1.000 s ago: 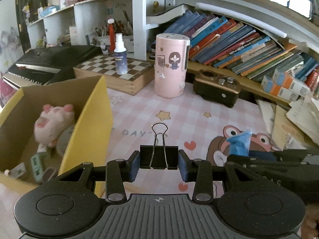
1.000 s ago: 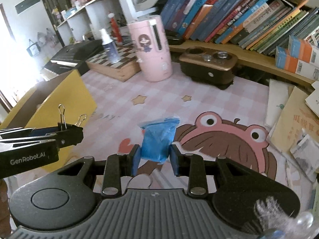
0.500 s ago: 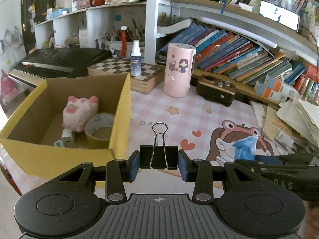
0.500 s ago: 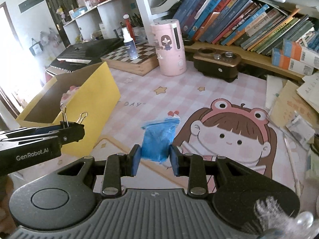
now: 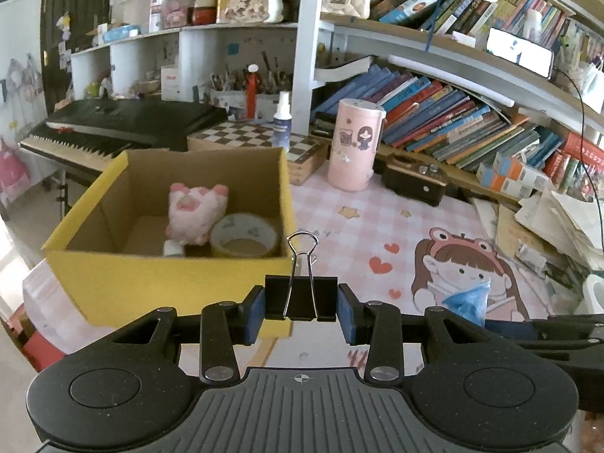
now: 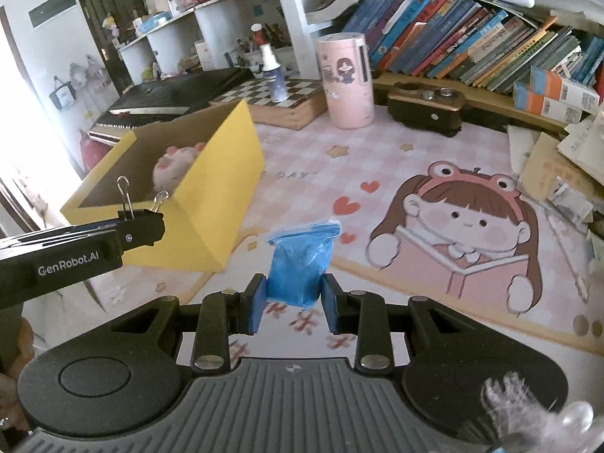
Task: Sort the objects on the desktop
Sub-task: 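Carry the binder clip with the left tool while the right tool carries the blue bag to the box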
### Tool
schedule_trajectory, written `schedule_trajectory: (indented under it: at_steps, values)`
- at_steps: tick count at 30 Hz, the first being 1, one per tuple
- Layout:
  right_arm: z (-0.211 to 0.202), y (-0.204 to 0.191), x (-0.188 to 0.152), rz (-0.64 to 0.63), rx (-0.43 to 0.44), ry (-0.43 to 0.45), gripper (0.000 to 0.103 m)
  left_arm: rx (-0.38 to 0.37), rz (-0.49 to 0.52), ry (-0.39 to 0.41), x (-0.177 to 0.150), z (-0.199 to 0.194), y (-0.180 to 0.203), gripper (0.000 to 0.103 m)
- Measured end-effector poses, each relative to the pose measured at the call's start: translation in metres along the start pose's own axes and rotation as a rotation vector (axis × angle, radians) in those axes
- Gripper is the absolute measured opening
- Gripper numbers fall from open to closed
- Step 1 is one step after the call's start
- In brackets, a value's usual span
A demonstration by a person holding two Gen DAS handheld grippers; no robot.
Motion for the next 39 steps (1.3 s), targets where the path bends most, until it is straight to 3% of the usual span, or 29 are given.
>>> schedule_trajectory:
  at_steps: [19, 39]
  values:
    - [-0.007, -0.103, -0.04, -0.034, 0.025, -0.01, 0.029, 0.011, -0.02, -0.004, -0.034, -0.048, -0.084, 0.038]
    - [-0.001, -0.161, -0.043, -0.071, 0.025, 0.0, 0.029, 0.046, -0.03, 0.047, -0.034, -0.068, -0.142, 0.038]
Point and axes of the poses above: each gripper's, at about its wrist camera, not at the fingertips, and z roughly the way its jaws point, y to its right, x to its top, the point moved 4 cm from there along z, roughly the way its jaws point
